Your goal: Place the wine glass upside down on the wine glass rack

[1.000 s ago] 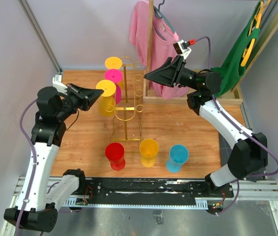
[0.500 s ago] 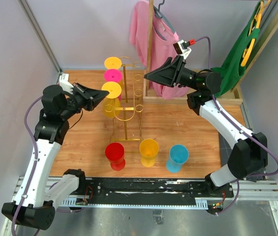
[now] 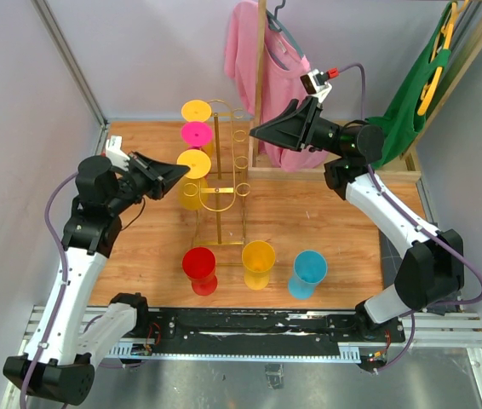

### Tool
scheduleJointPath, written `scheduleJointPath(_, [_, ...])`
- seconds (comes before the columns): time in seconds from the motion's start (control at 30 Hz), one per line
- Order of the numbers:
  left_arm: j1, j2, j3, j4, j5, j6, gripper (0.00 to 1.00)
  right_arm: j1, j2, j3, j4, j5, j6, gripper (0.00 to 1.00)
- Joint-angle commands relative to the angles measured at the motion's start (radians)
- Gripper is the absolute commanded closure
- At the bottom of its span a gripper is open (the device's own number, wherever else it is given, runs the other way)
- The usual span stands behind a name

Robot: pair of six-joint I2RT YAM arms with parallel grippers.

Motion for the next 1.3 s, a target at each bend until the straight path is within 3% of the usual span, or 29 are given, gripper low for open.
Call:
scheduleJointPath(0.0, [-0.011, -0.026, -0.009, 0.010, 0.027, 0.022, 0.90, -0.008, -0.028, -0.015, 0.056, 0.010, -0.008, 0.53])
scheduleJointPath(0.27, [-0.011, -0.038, -0.008, 0.005, 0.024, 0.031, 0.67, -0.008, -0.041, -0.024, 0.055, 0.012, -0.010, 0.53])
scheduleJointPath(0.53, [-0.011, -0.075, 0.007, -0.045, 0.000, 0.054, 0.54, -0.008, -0.070, -0.049, 0.011, 0.001, -0.048, 0.53])
scheduleJointPath(0.67, [-0.011, -0.096, 0.026, -0.097, -0.024, 0.086, 0.51, -0.008, -0.115, -0.077, -0.116, -0.022, -0.139, 0.53])
scheduleJointPath(0.77, [-0.011, -0.118, 0.049, -0.157, -0.062, 0.125, 0.48, -0.008, -0.184, -0.092, -0.350, -0.040, -0.311, 0.52])
scheduleJointPath(0.9, [-0.011, -0.156, 0.083, -0.245, -0.133, 0.184, 0.47, -0.008, -0.315, -0.048, -0.950, 0.036, -0.735, 0.52])
scheduleJointPath(0.97, [-0.011, -0.168, 0.106, -0.283, -0.164, 0.215, 0.47, -0.008, -0.358, -0.027, -1.173, 0.081, -0.889, 0.51])
scheduleJointPath(1.27, [-0.011, -0.221, 0.173, -0.366, -0.287, 0.313, 0.47, 0.005, -0.513, -0.036, -1.823, 0.370, -1.196, 0.53])
